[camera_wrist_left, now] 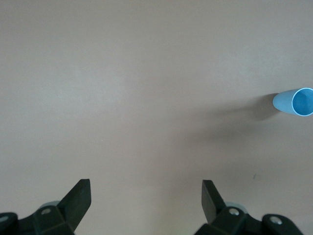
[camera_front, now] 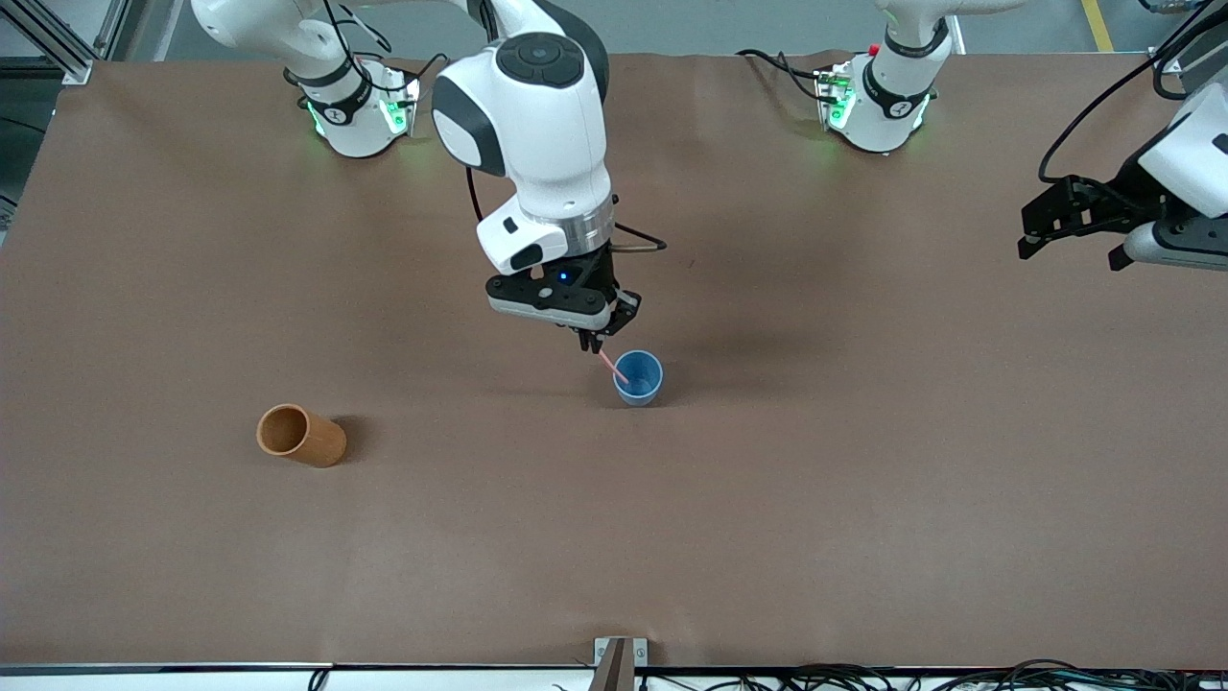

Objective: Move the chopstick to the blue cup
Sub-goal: 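Lower the chopsticks into the blue cup and open the right gripper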

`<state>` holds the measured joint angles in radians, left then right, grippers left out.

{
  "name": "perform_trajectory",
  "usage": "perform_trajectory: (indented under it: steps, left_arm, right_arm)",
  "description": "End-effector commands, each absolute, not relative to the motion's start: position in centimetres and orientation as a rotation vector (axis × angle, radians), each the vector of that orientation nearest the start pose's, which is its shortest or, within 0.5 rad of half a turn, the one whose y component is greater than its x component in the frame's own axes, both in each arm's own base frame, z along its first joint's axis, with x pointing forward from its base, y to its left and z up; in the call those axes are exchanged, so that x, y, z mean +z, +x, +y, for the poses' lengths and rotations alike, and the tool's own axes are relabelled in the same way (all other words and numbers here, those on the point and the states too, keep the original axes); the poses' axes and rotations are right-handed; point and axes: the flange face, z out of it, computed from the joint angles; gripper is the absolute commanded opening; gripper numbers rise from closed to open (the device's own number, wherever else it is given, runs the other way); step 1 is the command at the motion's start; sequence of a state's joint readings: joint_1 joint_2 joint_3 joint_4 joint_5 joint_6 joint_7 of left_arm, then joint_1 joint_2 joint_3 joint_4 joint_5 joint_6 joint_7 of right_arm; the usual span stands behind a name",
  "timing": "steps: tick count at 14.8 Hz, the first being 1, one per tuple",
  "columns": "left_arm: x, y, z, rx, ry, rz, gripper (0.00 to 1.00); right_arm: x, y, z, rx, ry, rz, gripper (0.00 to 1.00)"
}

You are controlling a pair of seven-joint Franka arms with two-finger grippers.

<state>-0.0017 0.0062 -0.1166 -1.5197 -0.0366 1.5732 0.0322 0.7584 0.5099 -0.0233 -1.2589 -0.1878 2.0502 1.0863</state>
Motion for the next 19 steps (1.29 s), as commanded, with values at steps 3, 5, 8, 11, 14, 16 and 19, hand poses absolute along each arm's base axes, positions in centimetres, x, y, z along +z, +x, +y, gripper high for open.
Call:
perform_trajectory:
  steps: [3, 5, 8, 11, 14, 16, 19]
  left_arm:
    - [65.0, 54.5, -7.6, -0.072, -3.181, 0.244, 1.00]
    - [65.8, 54.9, -7.2, -0.104, -3.183, 0.240, 1.00]
    - [66.1, 54.9, -7.1, -0.112, -3.177, 0.237, 1.00]
    - [65.8, 54.9, -7.1, -0.102, -3.175, 0.227, 1.00]
    - [66.0, 54.9, -7.1, -0.109, -3.175, 0.227, 1.00]
    - [66.0, 54.9, -7.1, -0.109, -3.175, 0.227, 1.00]
    - [66.0, 54.9, -7.1, -0.109, -3.175, 0.227, 1.00]
  right_arm:
    - [46.8, 54.4, 50.1, -0.496, -3.006, 0.412, 0.00]
    - [44.5, 54.5, 50.6, -0.472, -3.033, 0.405, 0.01]
    - [42.6, 54.4, 51.9, -0.477, -3.008, 0.374, 0.03]
    - [41.5, 54.5, 51.9, -0.466, -3.022, 0.373, 0.35]
    - [42.6, 55.3, 51.0, -0.483, -3.012, 0.385, 1.00]
    - [43.8, 56.7, 49.2, -0.493, -3.006, 0.418, 1.00]
    - [47.7, 59.2, 43.9, -0.502, -3.024, 0.427, 1.00]
